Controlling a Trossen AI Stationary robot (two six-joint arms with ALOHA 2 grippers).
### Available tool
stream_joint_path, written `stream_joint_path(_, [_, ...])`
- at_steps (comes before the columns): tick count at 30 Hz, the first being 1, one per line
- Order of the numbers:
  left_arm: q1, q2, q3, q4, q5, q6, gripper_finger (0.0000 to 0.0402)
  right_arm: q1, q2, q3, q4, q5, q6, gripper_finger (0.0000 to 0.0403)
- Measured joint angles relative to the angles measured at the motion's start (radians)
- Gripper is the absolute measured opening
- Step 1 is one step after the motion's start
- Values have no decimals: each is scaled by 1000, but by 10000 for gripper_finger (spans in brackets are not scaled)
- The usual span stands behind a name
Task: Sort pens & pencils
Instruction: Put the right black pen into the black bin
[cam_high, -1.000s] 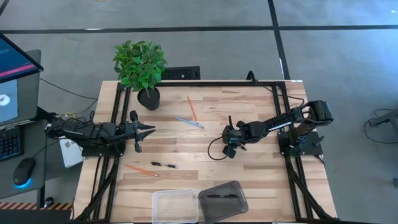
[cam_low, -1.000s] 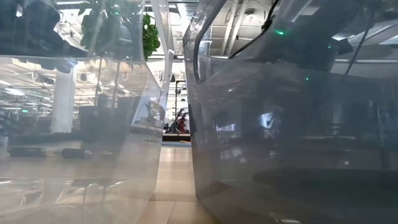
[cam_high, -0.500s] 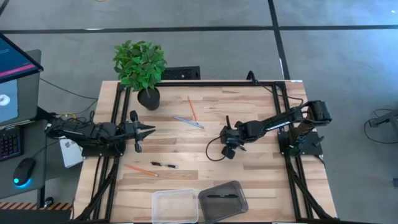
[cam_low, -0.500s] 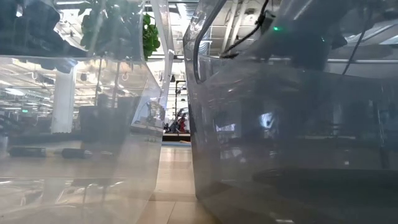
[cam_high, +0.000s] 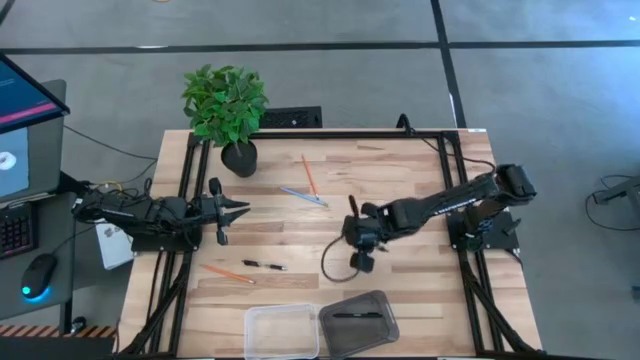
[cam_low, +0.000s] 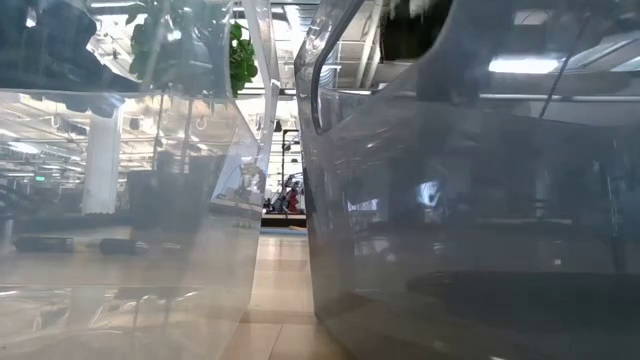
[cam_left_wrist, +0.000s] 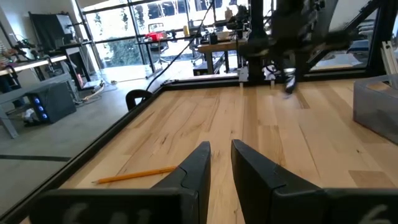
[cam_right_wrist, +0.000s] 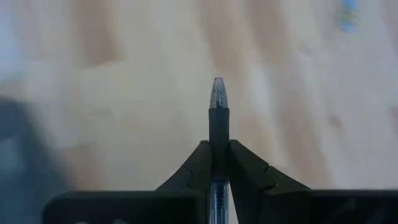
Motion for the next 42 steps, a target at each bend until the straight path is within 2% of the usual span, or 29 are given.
stream_joint_path(3, [0, 0, 0, 0, 0, 0, 57, 75, -1, 67, 4, -49, 1, 58])
stream_joint_path(8, [0, 0, 0, 0, 0, 0, 57, 214, -2, 118, 40, -60, 82, 58])
stream_joint_path(17, [0, 0, 0, 0, 0, -1, 57, 402, 38, 119, 236, 4, 230, 58])
stream_joint_path(29, [0, 0, 0, 0, 0, -47, 57, 428, 190, 119, 286, -10, 328, 59])
stream_joint_path(42, [0, 0, 0, 0, 5, -47, 57, 429, 187, 119, 352, -24, 352, 94])
